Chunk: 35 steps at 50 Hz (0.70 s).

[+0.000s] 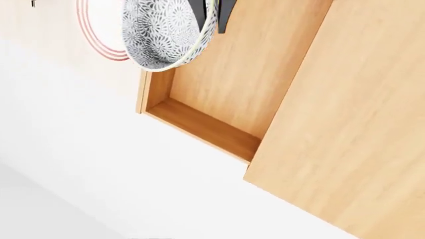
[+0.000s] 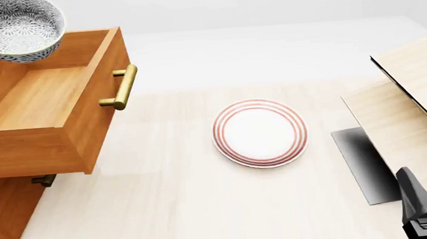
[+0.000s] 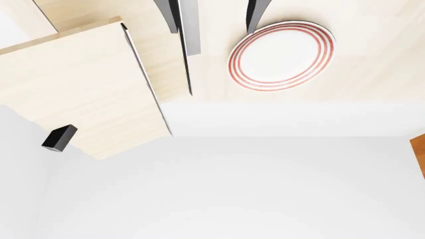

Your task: Open the top drawer of the cabinet and put the bowl in it.

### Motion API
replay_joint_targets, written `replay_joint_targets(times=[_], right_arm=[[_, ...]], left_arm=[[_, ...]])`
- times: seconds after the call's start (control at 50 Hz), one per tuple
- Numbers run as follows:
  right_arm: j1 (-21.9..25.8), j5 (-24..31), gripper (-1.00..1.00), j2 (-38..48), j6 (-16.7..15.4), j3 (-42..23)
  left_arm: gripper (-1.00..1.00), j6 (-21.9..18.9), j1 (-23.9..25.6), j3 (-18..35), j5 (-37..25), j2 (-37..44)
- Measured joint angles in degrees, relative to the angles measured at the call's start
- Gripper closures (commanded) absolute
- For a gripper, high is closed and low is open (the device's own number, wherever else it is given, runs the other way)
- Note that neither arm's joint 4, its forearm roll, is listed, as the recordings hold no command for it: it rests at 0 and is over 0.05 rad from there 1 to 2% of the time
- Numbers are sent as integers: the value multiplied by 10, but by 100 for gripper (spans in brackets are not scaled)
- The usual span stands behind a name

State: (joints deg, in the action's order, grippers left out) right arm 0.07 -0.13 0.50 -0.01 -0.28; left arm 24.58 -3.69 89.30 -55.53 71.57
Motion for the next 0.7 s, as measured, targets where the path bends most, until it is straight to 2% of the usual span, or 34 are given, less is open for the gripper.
replay_joint_targets(times=[0.44, 0.7], right_arm=[[0, 0, -100, 0, 0, 0], [0, 0, -100, 0, 0, 0]], left_arm=[[100, -4, -18, -8, 29, 37], [100, -2, -21, -31, 57, 58]])
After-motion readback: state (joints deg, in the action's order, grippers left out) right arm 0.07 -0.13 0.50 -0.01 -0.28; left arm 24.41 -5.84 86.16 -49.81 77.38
